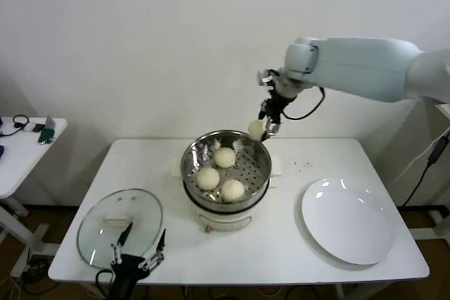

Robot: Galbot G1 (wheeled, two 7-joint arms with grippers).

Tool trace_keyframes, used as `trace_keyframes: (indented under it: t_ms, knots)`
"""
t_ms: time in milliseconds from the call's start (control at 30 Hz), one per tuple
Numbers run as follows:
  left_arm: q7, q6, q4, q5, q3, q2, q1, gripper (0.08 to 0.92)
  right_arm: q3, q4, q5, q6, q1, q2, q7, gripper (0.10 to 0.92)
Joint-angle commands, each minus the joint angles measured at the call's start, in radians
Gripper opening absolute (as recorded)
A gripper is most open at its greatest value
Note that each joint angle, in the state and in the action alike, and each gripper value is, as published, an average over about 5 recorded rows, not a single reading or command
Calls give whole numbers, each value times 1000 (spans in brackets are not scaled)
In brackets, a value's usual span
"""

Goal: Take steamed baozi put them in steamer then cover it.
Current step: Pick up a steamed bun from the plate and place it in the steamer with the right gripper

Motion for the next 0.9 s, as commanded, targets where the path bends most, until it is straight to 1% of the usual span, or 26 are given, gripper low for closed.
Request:
trace_keyframes:
  t_ms: [33, 267, 500, 733, 800, 900]
  knots:
    - [3, 1, -7, -5, 2, 12, -4, 823, -47, 23, 62, -39, -47, 124, 54, 706]
    - [3, 8, -5, -4, 6, 10, -16, 823, -46, 44, -2, -55, -114, 120, 80, 712]
    - [3, 7, 9, -6, 2, 11, -20, 823, -43, 33, -59, -59, -157, 102, 87, 712]
    - [3, 8, 12, -4, 3, 10, -21, 823, -25, 27, -72, -73, -184, 95, 118, 716]
    - [3, 10, 10, -2, 2, 9, -22, 823, -18, 34, -73, -80, -186, 91, 127, 730]
    - [3, 11, 8, -2, 1, 9, -24, 823, -9, 42, -77, -87, -182, 84, 125, 781]
